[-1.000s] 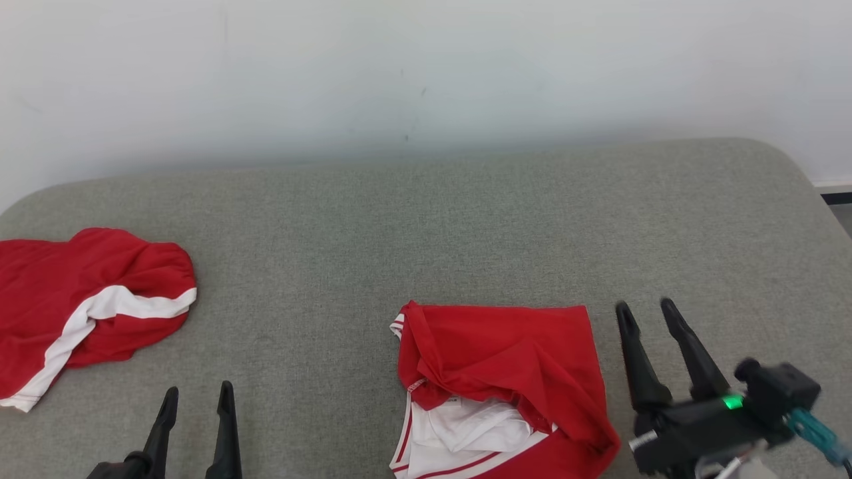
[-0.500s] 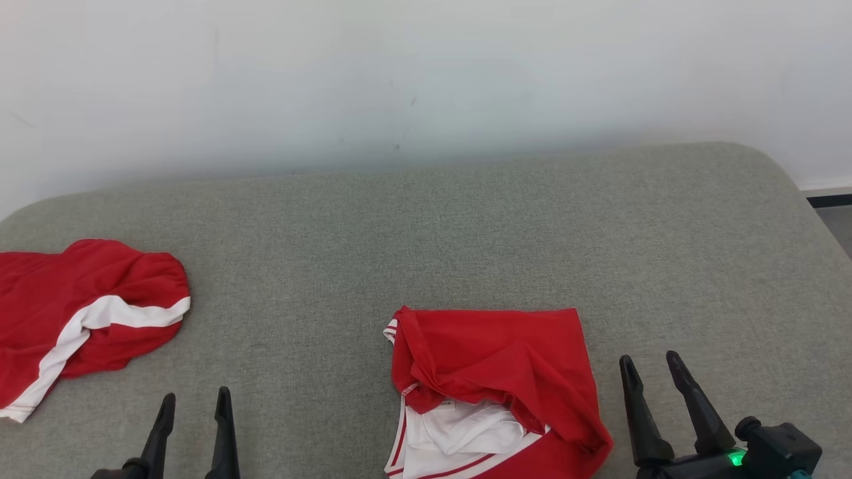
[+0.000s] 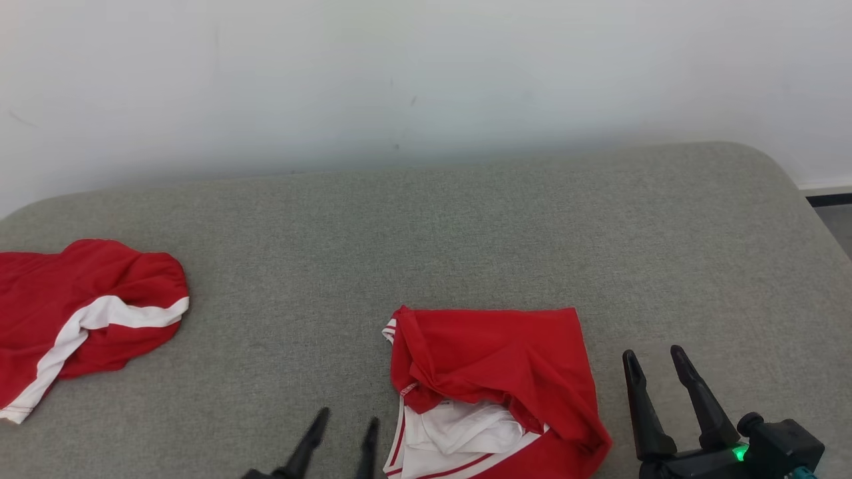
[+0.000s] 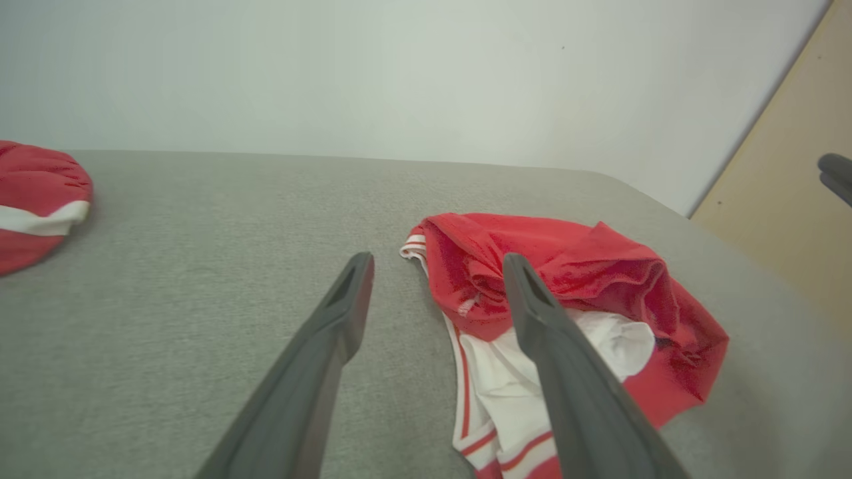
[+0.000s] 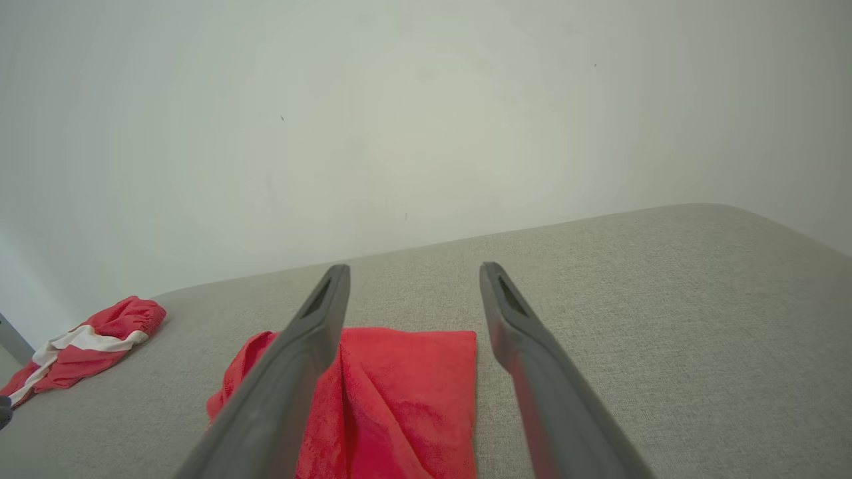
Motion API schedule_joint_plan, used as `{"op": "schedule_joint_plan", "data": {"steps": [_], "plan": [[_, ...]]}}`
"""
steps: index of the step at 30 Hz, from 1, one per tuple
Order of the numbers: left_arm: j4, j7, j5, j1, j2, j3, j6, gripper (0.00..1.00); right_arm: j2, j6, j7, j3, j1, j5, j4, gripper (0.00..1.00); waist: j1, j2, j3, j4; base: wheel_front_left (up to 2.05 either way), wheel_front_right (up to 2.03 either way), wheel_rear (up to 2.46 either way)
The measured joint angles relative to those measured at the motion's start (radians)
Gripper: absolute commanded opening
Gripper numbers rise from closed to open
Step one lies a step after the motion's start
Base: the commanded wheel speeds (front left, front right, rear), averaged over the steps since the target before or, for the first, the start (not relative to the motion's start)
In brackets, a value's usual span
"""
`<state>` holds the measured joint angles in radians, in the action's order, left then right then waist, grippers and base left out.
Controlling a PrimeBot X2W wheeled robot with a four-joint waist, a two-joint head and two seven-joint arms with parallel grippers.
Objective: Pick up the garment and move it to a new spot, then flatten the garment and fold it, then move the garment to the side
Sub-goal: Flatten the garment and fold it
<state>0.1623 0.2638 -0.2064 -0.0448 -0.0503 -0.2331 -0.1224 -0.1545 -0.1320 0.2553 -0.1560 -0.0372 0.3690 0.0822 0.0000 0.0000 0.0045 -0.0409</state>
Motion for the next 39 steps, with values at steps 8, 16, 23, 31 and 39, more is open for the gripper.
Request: {"op": "schedule_joint_plan", "data": {"steps": [8,16,23,31,39], "plan": [[0.087,0.0,-0.066,0.061,0.001,-0.261,-0.008,1.0,0.002,0.0,0.0,0.007,0.043,0.001,-0.006,1.0,0.0,0.0,0.034,-0.041,0.0,0.0,0.0],[0.178,0.0,-0.115,0.172,0.001,-0.362,-0.008,1.0,0.015,0.0,0.002,0.0,0.083,0.008,-0.003,1.0,0.0001,0.0001,0.082,-0.097,0.0,0.0,0.0],[0.231,0.0,-0.165,0.263,0.001,-0.404,-0.008,1.0,0.022,0.0,0.006,-0.003,0.104,0.011,0.005,1.0,0.0001,0.0001,0.125,-0.159,0.0,0.0,0.0],[0.257,0.0,-0.214,0.316,0.001,-0.392,0.027,1.0,0.036,0.0,0.008,0.002,0.109,0.01,0.0,1.0,0.0001,0.0001,0.151,-0.193,0.0,0.0,0.0],[0.212,0.0,-0.262,0.346,0.001,-0.399,0.047,0.0,0.046,0.0,0.008,-0.007,0.109,0.0,0.001,1.0,0.0002,0.0001,0.15,-0.176,0.0,0.0,0.0]]}}
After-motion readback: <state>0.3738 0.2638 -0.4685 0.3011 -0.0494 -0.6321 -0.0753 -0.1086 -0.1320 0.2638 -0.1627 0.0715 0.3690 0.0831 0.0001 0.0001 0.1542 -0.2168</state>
